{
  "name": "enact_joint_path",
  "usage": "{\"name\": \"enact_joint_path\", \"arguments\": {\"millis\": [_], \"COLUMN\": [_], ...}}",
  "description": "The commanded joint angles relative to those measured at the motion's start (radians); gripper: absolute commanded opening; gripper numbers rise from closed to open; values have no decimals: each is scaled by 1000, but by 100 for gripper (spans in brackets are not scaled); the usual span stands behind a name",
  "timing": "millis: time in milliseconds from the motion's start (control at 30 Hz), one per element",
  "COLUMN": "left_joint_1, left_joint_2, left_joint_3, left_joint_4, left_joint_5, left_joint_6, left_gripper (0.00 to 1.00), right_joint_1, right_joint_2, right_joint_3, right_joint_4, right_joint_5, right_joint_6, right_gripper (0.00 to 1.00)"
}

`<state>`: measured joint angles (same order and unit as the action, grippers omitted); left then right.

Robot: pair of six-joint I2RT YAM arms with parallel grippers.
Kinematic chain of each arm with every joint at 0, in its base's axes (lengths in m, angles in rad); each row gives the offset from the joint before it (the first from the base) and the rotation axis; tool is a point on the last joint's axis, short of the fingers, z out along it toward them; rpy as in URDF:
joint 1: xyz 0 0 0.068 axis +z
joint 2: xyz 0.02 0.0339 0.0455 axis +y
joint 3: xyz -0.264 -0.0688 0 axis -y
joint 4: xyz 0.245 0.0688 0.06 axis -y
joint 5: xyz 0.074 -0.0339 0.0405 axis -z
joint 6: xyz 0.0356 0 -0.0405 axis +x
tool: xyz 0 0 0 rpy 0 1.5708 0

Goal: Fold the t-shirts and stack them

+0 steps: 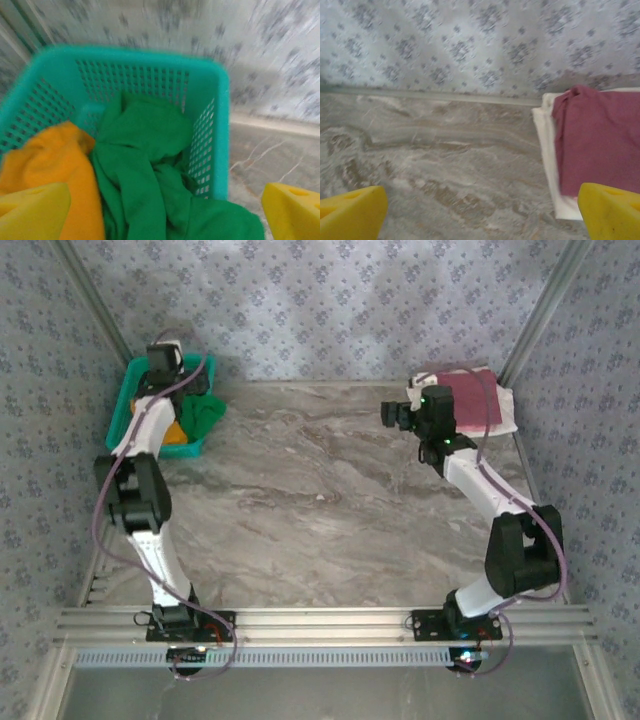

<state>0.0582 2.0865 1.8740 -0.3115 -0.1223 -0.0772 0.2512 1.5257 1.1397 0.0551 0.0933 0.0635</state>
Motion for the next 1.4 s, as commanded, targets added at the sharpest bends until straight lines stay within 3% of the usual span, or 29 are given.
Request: {"name": "enact_joint_path", "arguments": {"millis": [0,200,333,600,833,867,933,967,1033,1167,1367], "left_joint_1": [34,51,55,48,52,51,49,50,50,50,50], "left_joint_2": [130,410,426,412,405,402,391,384,360,295,191], "left_joint_3": [270,731,718,601,577,577,577,576,579,617,744], "left_joint_4": [-295,-577,-532,-494,-500,-501,-499,-497,-492,-510,-568], "left_joint_5": [12,-18,49,124,124,126,128,128,128,117,137], "left_joint_6": [-27,-25,-22,-36,-24,-25,-26,-27,-28,-35,-66], "left_gripper": [98,96,87,88,65,60,34,28,23,3,0], "right_joint_1": [36,61,65,66,68,68,70,71,72,79,84], "right_joint_2": [-6,-60,-94,-118,-119,-119,-119,-117,-117,-116,-111], "right_joint_3": [45,-2,-28,-32,-28,-29,-26,-23,-18,-6,-1], "right_joint_4": [-76,-82,-93,-115,-114,-112,-113,-112,-112,-116,-107], "right_joint_5": [18,40,70,91,88,87,85,85,81,77,80], "right_joint_6": [3,-2,-8,-31,-31,-31,-31,-31,-30,-32,-28], "right_gripper": [100,100,100,100,100,100,100,100,100,100,100]}}
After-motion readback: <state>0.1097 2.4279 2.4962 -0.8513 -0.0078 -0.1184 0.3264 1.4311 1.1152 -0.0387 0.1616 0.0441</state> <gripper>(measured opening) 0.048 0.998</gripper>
